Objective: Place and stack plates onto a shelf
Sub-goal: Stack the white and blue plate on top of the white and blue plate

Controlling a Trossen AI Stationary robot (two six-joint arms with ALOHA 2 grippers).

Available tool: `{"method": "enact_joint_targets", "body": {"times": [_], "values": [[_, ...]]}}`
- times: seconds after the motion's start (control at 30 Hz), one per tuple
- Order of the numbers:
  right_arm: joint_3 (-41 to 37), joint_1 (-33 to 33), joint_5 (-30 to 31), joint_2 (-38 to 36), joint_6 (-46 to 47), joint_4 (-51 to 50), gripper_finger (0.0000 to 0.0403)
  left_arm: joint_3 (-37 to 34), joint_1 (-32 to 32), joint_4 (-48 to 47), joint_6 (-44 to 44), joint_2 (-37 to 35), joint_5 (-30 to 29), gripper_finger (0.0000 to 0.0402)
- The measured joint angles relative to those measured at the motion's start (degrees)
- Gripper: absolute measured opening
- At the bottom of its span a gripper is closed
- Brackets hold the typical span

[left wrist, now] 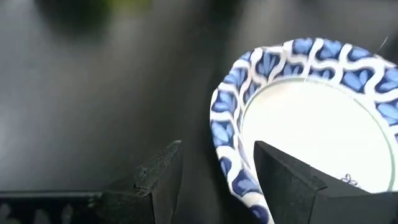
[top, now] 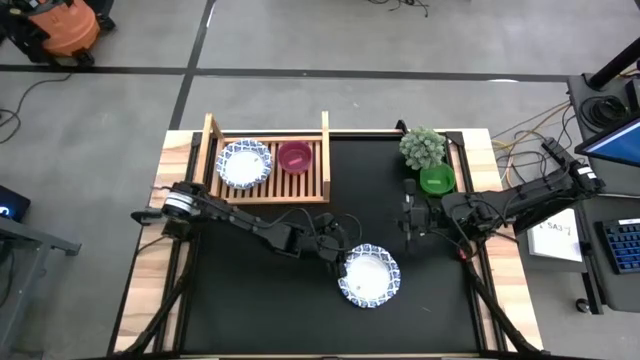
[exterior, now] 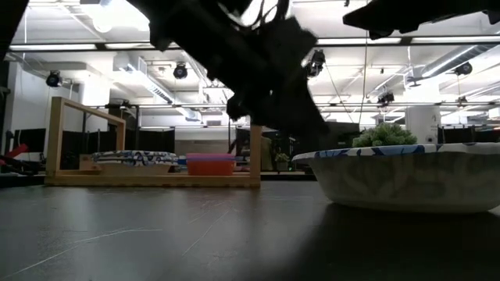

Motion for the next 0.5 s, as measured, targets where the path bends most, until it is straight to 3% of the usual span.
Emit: {"method": "enact_joint_targets", "body": {"times": [0.5], "values": [[0.02, 0.02, 0.0, -0.05, -0.01, 0.06, 0.0013, -0.59, 1.39, 5.07, -4.77, 3.34, 7.88, 0.0172]]}}
